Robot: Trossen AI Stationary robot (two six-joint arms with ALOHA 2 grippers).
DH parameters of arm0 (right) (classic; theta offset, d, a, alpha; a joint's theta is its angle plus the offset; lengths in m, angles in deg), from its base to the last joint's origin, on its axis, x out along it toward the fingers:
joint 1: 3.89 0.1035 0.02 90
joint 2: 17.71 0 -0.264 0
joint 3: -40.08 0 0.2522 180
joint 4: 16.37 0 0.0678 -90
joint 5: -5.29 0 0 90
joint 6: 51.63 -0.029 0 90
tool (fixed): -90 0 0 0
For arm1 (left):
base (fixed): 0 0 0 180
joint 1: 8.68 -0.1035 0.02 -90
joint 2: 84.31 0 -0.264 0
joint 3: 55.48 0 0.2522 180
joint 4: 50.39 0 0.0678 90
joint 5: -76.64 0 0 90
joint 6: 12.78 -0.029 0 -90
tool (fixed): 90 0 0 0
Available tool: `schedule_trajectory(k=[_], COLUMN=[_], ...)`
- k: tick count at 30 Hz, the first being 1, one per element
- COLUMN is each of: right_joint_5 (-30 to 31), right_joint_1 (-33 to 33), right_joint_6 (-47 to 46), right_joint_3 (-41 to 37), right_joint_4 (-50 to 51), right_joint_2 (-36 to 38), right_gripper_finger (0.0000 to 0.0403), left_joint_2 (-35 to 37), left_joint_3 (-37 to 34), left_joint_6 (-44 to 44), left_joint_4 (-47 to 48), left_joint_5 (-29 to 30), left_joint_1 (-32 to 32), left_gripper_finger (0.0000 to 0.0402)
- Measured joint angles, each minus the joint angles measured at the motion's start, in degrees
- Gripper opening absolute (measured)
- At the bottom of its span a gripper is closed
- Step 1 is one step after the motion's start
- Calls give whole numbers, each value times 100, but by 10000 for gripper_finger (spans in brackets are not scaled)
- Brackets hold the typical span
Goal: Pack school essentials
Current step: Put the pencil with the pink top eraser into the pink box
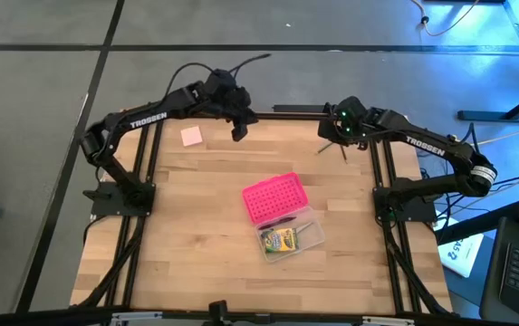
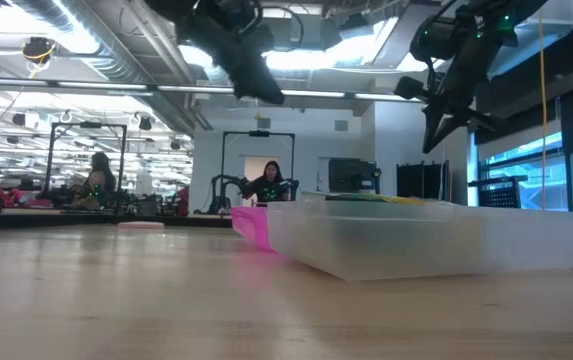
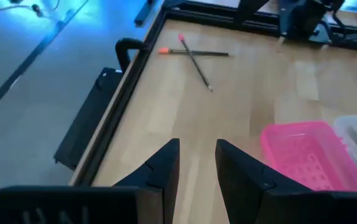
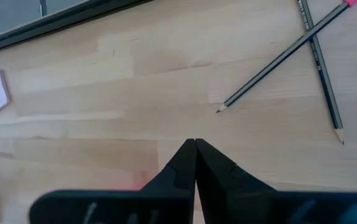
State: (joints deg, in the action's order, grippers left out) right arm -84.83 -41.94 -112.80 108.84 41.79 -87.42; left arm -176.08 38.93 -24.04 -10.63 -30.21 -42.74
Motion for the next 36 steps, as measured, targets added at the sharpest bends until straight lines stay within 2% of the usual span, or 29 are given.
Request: schedule_trajectory(k=[4, 11, 18, 24, 27, 36], right_joint_5=[2, 4, 4, 9, 282, 809], right_joint_1=[0, 0, -1, -4, -2, -4], right_joint_6=[-2, 7, -18, -591, -624, -1301], right_joint_3=[0, 0, 0, 0, 0, 0], right_joint_4=[0, -66, -68, -26, -17, 17], right_joint_2=[0, 4, 4, 4, 4, 4], right_gripper_finger=[12, 12, 12, 12, 12, 12], left_joint_2=[-288, -1067, -1969, -2481, -2486, -2498], left_joint_3=[823, 2288, 3061, 3308, 3329, 3323], left_joint_6=[-100, -131, -244, -264, -356, -284], left_joint_4=[266, 1443, 2306, 2529, 2437, 2431], left_joint_5=[43, 170, 164, 121, 221, 1232], left_joint_1=[89, 249, 355, 413, 485, 648], left_gripper_finger=[96, 96, 96, 96, 96, 96])
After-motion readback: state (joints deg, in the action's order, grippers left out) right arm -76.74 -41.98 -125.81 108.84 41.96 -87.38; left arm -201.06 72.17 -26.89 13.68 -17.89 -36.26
